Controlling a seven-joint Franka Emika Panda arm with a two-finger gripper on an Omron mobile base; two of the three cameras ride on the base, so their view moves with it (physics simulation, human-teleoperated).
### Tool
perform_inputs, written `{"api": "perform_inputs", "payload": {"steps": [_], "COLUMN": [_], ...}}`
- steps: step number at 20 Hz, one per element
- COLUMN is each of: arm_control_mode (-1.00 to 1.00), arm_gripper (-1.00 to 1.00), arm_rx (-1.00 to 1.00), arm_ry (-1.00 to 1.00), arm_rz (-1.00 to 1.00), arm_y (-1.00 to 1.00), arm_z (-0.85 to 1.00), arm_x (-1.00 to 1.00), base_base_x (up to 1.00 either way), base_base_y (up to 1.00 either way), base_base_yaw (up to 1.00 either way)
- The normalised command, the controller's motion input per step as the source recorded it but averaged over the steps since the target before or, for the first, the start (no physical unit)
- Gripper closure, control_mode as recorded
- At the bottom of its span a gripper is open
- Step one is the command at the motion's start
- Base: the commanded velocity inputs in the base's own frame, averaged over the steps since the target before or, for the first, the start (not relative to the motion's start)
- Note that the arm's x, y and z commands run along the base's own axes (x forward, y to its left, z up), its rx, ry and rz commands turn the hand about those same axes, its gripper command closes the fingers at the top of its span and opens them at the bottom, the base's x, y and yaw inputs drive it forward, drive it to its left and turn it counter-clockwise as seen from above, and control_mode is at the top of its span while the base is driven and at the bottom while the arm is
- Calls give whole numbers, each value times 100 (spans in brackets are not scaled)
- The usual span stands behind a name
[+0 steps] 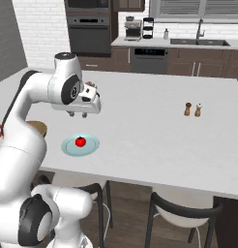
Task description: Pick the chicken drumstick and tomato from their plates and place them in the bowl. Then put the bowl in the fridge.
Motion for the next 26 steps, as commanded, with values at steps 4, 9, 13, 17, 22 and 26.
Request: {"api": "perform_inputs", "payload": {"steps": [4, 9, 13, 17, 22, 26], "arm_control_mode": [-100, -100, -100, -100, -100, -100], "arm_gripper": [-100, -100, -100, -100, -100, -100], "arm_rx": [0, -9, -16, -7, 0, 0], "arm_ry": [0, -1, -4, -1, 1, 1], "arm_rz": [0, 0, 0, 0, 0, 0], "arm_y": [0, 23, 83, 72, 24, 3], "arm_z": [-3, -60, -87, -62, -46, -36], "arm_x": [-13, -22, 2, 33, 57, 62], "base_base_x": [0, 0, 0, 0, 0, 0], "base_base_y": [0, 0, 0, 0, 0, 0], "base_base_yaw": [0, 0, 0, 0, 0, 0]}}
